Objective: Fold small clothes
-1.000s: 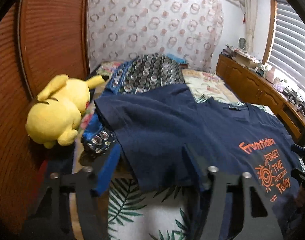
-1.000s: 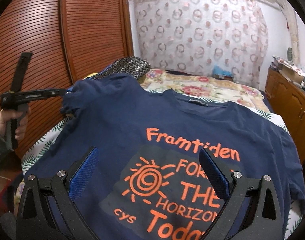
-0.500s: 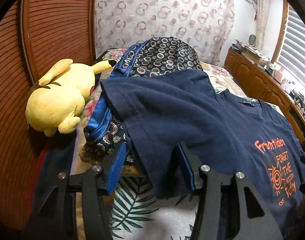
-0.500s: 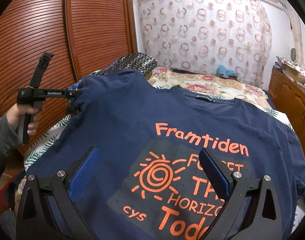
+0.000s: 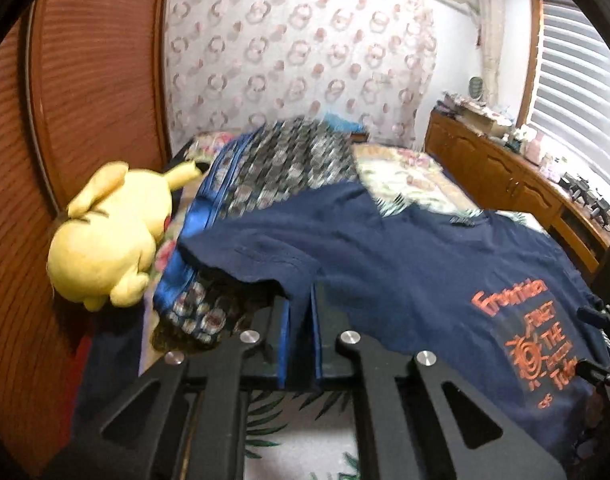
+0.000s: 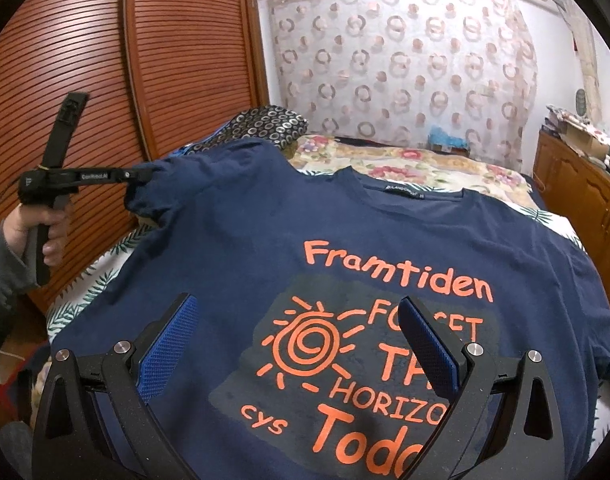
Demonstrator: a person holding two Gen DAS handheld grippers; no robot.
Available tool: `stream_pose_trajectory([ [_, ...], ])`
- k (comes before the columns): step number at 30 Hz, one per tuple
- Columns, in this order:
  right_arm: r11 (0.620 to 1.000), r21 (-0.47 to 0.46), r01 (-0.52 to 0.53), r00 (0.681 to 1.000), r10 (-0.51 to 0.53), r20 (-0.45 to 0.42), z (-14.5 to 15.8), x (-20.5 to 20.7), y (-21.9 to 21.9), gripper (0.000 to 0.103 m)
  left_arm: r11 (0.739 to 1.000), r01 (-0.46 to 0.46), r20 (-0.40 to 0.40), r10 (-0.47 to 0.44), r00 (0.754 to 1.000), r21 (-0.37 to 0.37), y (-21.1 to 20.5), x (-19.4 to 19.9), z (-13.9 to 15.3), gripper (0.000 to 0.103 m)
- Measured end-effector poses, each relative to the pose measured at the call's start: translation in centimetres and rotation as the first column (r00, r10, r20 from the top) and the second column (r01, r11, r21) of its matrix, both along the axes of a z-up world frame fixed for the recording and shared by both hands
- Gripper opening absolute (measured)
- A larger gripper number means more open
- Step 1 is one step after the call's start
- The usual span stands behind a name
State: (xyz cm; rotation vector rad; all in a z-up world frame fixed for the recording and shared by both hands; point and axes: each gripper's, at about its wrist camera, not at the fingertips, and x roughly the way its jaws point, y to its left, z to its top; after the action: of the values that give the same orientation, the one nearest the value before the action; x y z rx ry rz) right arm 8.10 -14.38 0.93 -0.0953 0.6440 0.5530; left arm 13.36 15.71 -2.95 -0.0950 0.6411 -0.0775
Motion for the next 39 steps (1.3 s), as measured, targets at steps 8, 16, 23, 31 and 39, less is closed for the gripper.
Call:
stream_pose_trajectory([
  [8,0.999,0.016,0.044,0.999,-0.044,0.019,0.9,0.0,-2.0,0.102,0.991,0.132,0.063,-0.132,0.989,0.002,-5.9,1.2,4.4,0.005],
  [16,0.991,0.045,0.122,0.992,-0.123,0.017,1.6,0.3,-5.9,0.102,0.966,0.255,0.008,-0.256,0.967,0.05,-13.2,3.0,3.7,0.005],
  [23,0.985,0.047,0.164,0.986,-0.164,0.001,1.1,0.5,-8.0,0.102,0.95,0.311,-0.072,-0.309,0.948,0.031,-15.4,2.2,1.1,0.013],
  [31,0.984,0.037,0.172,0.985,-0.172,-0.002,0.8,0.9,-8.3,0.102,0.946,0.323,-0.024,-0.322,0.946,0.021,-14.7,-1.5,2.4,0.041],
  [39,0.992,0.015,0.121,0.993,-0.121,-0.007,1.3,2.5,-7.1,0.099,0.968,0.251,0.025,-0.252,0.967,0.025,-11.9,-4.5,2.3,0.058],
])
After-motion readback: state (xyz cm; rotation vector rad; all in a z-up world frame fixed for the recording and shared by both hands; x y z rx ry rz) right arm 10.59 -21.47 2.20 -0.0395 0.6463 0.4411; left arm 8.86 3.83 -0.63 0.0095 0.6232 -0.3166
